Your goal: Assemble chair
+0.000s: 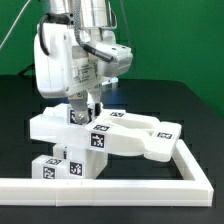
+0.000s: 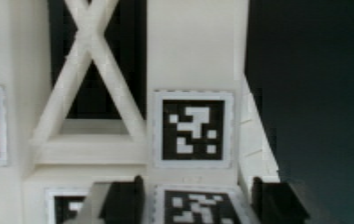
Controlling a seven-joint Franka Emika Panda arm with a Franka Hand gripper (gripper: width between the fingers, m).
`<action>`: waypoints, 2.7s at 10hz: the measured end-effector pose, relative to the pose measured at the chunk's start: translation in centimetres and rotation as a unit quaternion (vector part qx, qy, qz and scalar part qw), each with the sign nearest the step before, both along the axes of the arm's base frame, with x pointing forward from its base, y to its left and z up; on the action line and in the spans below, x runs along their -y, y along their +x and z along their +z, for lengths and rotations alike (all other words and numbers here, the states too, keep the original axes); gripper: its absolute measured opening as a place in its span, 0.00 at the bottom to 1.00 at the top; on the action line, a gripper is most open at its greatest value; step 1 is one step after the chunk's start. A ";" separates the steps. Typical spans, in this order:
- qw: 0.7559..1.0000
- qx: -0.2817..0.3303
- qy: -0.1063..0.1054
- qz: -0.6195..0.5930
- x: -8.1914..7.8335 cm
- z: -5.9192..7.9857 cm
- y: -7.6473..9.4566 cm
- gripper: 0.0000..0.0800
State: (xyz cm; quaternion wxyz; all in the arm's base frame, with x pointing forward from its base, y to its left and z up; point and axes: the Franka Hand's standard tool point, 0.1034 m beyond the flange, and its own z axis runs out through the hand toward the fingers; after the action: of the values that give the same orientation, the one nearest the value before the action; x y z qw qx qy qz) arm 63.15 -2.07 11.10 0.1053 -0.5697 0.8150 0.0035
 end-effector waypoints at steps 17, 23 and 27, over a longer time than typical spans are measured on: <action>0.977 -0.029 0.000 0.209 -9.5 4.8 -9.6 0.81; 0.880 0.005 -0.038 0.473 -9.8 1.5 -12.7 0.81; 0.812 0.015 -0.060 0.580 -10.7 -0.6 -14.2 0.81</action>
Offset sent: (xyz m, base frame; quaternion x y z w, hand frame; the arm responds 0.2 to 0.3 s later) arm -0.0261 0.0200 0.0354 -0.0300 -0.0060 -0.0331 0.9990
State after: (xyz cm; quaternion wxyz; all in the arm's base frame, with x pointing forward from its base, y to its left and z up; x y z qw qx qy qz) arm 49.00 8.58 10.55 0.0617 -0.9420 0.3298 0.0068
